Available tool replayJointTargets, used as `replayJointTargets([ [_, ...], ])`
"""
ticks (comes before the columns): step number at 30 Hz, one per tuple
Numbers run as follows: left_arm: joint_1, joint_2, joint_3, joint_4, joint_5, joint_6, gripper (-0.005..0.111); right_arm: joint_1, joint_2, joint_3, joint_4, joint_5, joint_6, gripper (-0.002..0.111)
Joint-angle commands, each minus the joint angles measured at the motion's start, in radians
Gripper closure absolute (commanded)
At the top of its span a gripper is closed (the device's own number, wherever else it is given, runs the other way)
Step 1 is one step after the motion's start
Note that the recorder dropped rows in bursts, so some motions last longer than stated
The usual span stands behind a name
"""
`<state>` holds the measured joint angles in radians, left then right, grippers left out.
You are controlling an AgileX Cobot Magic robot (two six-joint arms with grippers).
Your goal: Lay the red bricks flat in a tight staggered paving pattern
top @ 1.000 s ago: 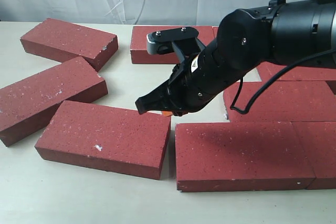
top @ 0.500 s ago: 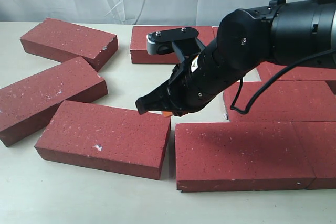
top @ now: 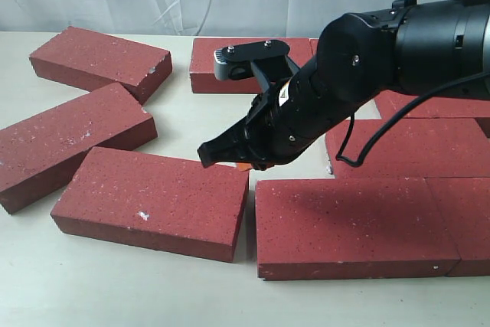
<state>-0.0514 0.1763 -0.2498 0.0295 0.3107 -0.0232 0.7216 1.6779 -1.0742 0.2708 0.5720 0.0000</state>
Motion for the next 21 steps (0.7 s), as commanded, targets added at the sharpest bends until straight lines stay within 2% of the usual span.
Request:
replayJointTargets([
  [1,0.001,0.131,-0.078,0.001,0.12,-0.004,0.107,0.0,-0.011,0.002,0.001,-0.001,0.0,0.109],
  [6,0.001,0.232,-0.09,-0.038,0.083,-0.004,0.107,0.0,-0.011,0.002,0.008,-0.001,0.0,0.109],
  [12,0.001,0.238,-0.09,-0.04,0.047,-0.004,0.107,0.0,-0.011,0.002,0.046,-0.004,0.0,0.109],
  [21,0.001,0.327,-0.09,-0.043,0.175,-0.004,0.107,0.0,-0.011,0.002,0.048,-0.021,0.0,0.109],
])
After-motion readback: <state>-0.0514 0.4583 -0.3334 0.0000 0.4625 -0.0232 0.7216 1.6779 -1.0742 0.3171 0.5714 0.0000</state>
